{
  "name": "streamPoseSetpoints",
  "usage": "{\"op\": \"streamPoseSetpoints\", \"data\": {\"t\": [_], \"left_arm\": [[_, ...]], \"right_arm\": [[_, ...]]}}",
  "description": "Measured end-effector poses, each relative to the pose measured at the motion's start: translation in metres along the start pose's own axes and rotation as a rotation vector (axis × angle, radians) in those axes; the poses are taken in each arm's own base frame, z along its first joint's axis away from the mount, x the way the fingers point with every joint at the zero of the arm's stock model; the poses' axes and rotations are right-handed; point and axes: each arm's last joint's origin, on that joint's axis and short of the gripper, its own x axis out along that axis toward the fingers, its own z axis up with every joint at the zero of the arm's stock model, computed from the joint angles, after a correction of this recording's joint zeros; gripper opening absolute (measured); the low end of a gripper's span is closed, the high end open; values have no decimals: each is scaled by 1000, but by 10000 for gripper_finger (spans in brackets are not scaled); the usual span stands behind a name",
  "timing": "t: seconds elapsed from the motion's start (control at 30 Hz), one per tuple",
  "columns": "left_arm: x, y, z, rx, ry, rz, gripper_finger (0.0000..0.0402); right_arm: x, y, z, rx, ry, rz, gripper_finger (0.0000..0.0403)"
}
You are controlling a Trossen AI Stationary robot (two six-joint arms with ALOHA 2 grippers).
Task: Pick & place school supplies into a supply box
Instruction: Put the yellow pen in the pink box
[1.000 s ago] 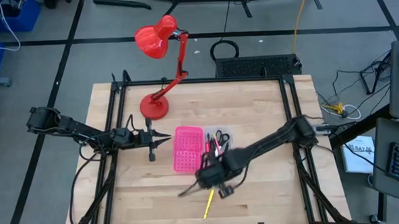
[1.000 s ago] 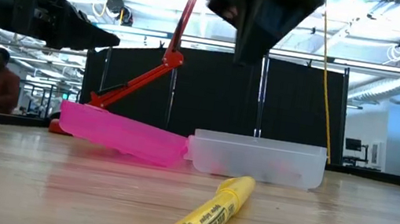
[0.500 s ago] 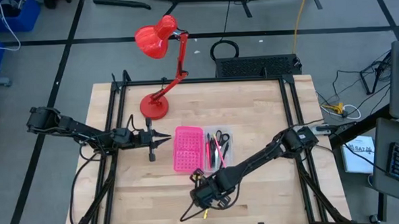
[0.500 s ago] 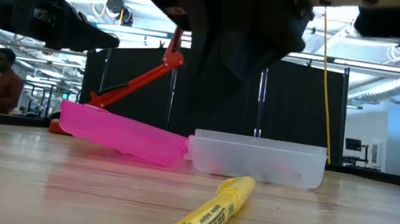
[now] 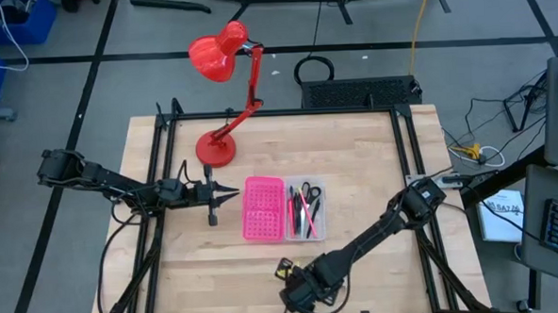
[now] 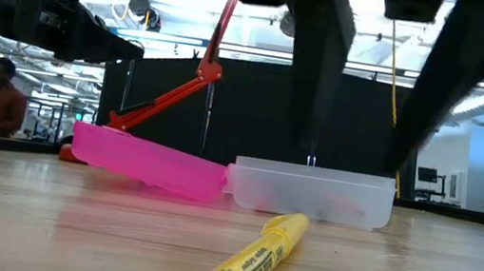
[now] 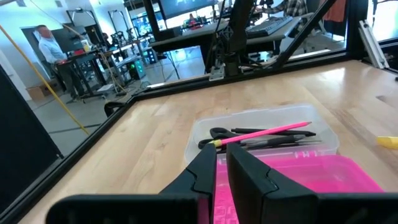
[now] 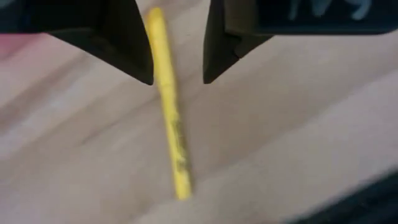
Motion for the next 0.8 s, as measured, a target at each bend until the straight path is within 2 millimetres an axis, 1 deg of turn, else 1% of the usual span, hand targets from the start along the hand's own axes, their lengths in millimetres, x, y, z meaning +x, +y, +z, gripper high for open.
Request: {"op": "streamPoseSetpoints", "data": {"t": [0.1, 0.27, 0.43, 0.57, 0.7, 0.8], "left_arm": [[0, 0, 0, -2, 0, 0, 47], [0, 0, 0, -2, 3, -1, 47], [0, -1, -4, 7, 37, -8, 47], [0, -1, -6, 13, 63, -13, 47], [0, -1, -7, -3, 67, -14, 47], [0, -1, -7, -12, 70, -14, 47]], "right_arm": [[2, -4, -3, 15, 8, -1, 144], [3, -15, -7, -32, -25, -2, 165], [14, -23, -13, -18, -52, 65, 162], [22, -21, -12, -62, -49, 72, 159], [37, -22, -15, -55, -61, 127, 158], [43, -23, -15, -74, -69, 135, 158]]}}
